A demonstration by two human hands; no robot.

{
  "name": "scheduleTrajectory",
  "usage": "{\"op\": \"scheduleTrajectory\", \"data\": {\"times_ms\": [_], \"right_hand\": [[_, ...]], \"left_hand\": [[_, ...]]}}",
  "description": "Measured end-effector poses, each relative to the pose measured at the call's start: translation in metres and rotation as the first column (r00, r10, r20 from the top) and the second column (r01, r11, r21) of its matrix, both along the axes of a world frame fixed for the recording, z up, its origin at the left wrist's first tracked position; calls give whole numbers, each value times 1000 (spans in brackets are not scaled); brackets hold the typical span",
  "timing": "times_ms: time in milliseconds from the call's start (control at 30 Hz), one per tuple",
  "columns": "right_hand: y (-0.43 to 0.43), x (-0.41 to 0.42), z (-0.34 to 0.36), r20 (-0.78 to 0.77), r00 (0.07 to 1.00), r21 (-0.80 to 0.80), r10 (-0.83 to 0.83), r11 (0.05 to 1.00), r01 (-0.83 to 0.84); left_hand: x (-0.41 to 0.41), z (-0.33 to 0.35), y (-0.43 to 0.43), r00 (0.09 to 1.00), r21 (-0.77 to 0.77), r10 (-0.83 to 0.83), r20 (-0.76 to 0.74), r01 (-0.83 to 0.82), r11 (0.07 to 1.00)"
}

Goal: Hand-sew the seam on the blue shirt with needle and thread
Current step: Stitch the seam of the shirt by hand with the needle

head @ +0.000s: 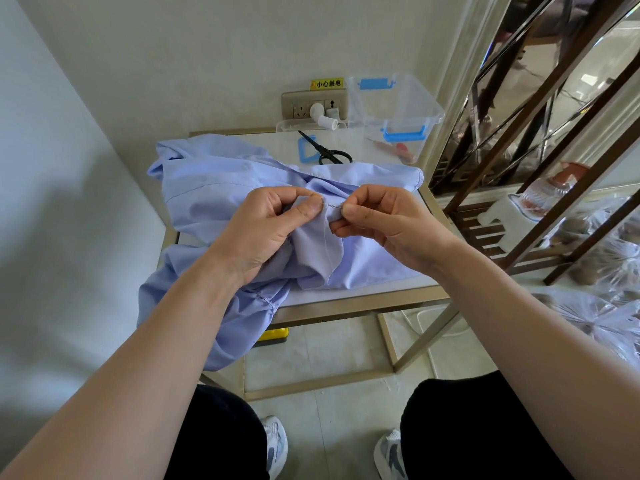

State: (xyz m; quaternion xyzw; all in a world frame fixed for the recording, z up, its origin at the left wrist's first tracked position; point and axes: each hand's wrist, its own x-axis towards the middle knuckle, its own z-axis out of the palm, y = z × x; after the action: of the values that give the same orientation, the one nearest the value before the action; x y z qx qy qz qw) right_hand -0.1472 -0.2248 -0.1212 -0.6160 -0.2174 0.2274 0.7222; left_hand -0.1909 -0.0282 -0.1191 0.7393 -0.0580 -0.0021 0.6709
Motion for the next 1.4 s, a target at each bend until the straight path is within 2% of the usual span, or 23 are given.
{"op": "scheduleTrajectory", "data": {"times_ms": [167,433,667,733,833,967,1067,1167,1233,1267,1300,1333,1367,1400], "right_hand": [[6,-2,0,30,998,-42,-54,998,55],[2,2,3,65,989,-120,-132,983,139],[8,-3,5,161,969,-175,-185,961,213],[6,-4,8,256,938,-235,-234,926,295],[7,-5,10,488,829,-202,-272,889,411],[10,-5,4,752,632,-199,-188,849,490],[10,-4,0,858,486,-149,-169,822,550],[16,-6,-4,952,274,-82,-138,745,662],[21,-12,-2,967,203,-25,-157,731,682],[22,-15,1,963,205,-7,-175,743,669],[22,-17,4,950,244,-6,-196,768,640],[21,-17,8,914,343,-22,-216,818,575],[18,-16,11,832,509,-44,-224,886,461],[15,-14,14,687,701,-45,-190,952,302]], "left_hand": [[1,-1,-2,999,96,-16,29,13,995],[-1,4,-4,994,63,97,45,-100,993],[1,1,-9,992,168,113,63,-122,978],[2,1,-10,987,172,148,70,-158,972],[3,-1,-11,983,201,169,77,-181,963],[3,-3,-13,984,232,159,81,-174,957],[3,-3,-14,985,226,149,86,-165,960],[3,-2,-14,981,289,154,115,-181,940],[4,-2,-14,973,340,186,134,-221,914],[4,-2,-14,969,342,205,138,-241,908],[4,-2,-13,965,330,223,137,-257,909],[4,-2,-12,963,309,238,129,-267,913],[5,-3,-11,962,286,249,115,-272,919],[5,-3,-11,961,266,256,101,-274,924]]}}
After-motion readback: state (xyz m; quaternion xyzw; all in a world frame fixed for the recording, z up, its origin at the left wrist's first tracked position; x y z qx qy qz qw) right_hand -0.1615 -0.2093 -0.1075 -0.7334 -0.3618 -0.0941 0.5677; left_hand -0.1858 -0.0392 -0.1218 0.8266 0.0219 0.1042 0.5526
